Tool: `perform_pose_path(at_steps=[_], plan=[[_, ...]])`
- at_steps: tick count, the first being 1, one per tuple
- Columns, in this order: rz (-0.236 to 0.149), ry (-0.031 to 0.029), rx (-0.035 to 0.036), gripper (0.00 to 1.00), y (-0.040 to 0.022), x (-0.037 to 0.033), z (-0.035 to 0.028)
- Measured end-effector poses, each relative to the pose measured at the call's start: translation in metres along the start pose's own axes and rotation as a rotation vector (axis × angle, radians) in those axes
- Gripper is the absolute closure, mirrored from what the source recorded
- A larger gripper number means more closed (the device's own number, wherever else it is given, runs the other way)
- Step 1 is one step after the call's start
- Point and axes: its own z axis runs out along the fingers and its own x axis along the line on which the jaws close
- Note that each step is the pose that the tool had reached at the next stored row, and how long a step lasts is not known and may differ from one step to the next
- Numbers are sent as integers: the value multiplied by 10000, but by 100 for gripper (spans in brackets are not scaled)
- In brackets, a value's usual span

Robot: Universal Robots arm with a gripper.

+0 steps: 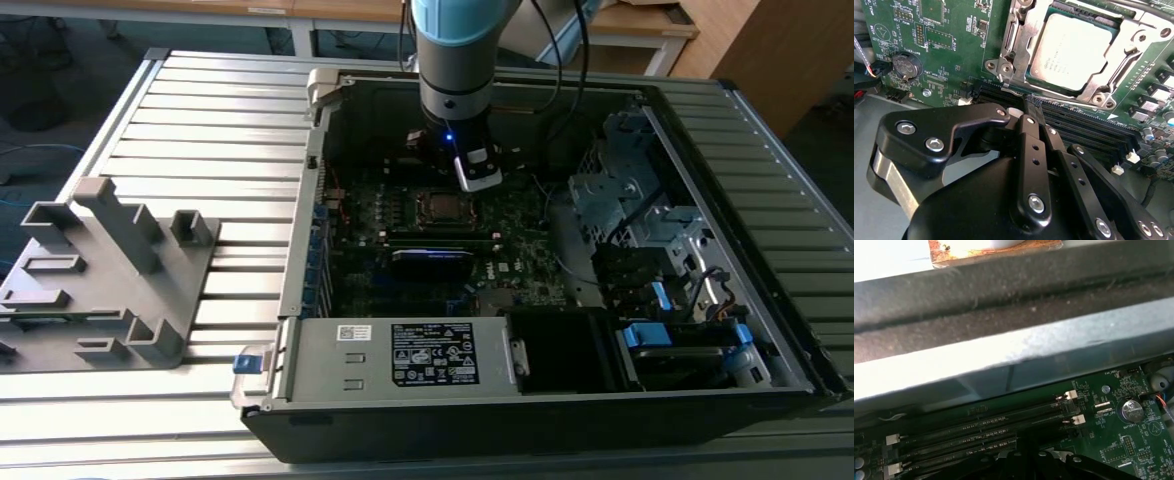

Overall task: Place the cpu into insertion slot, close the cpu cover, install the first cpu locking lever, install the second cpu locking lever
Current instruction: 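Install the first cpu locking lever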

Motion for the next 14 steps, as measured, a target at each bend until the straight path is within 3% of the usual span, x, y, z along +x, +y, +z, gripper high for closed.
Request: perform_pose_path(at_steps=[8,14], plan=[[-11,-16,78,89,-18,-6,0],[-11,-20,83,89,-13,-6,-16]])
